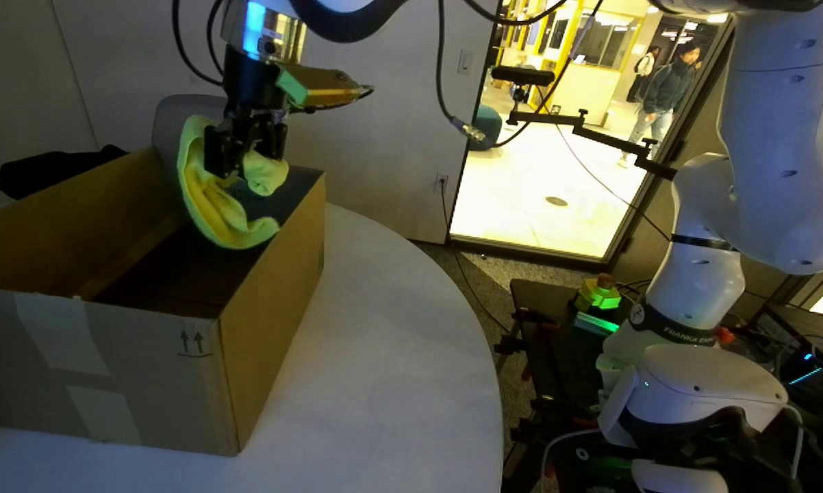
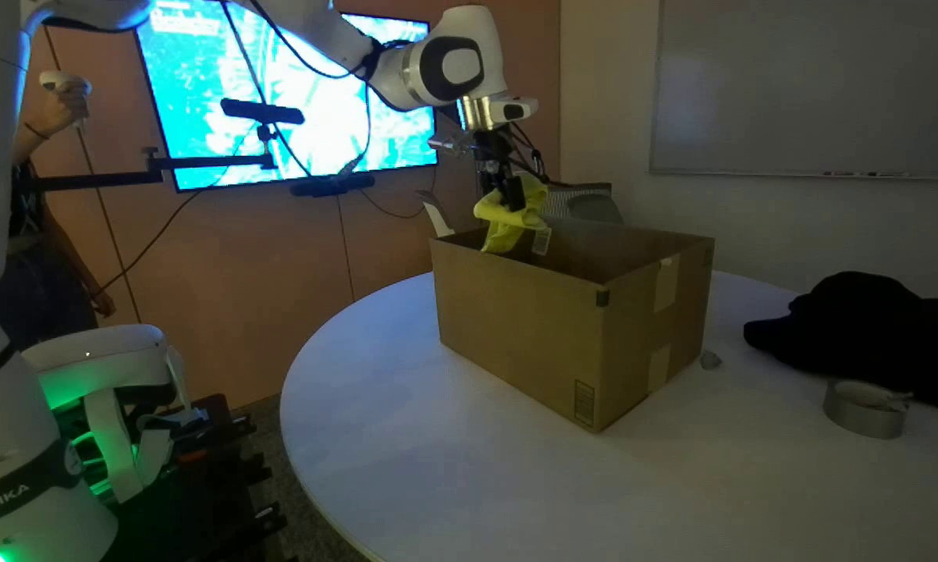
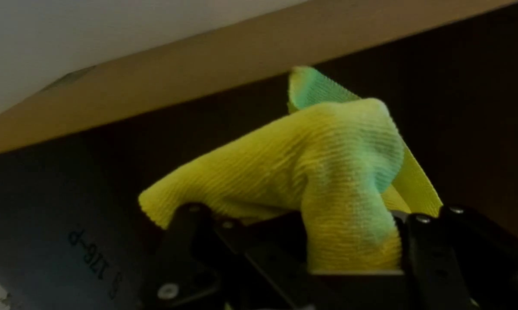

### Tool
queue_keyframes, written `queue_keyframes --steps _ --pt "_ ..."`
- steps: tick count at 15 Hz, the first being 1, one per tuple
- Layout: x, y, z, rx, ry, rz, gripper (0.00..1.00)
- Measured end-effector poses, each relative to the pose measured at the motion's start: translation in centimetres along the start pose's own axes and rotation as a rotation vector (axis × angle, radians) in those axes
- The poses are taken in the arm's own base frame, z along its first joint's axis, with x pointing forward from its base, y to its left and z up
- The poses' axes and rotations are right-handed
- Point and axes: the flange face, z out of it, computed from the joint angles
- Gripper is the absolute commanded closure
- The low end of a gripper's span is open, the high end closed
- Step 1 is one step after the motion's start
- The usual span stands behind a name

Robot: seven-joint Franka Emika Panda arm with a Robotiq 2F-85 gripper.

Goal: Put the marker in the cloth and wrap it up

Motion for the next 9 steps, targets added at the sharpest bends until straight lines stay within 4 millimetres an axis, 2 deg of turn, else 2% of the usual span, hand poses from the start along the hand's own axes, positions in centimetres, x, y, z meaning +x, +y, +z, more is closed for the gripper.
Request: queue_keyframes --steps 3,4,5,7,9 --pt "1.6 -1.5 5.6 -0.001 -0.036 -0.002 1.00" --pt "1.9 -2.0 7.4 0.000 -0.052 -0.003 0.88" --pt "2.1 -2.4 9.0 0.002 -0.069 -0.003 0.72" --pt "2.4 -2.9 11.2 0.008 -0.093 0.001 0.60" --pt "2.8 -3.0 12.1 0.012 -0.104 0.008 0.44"
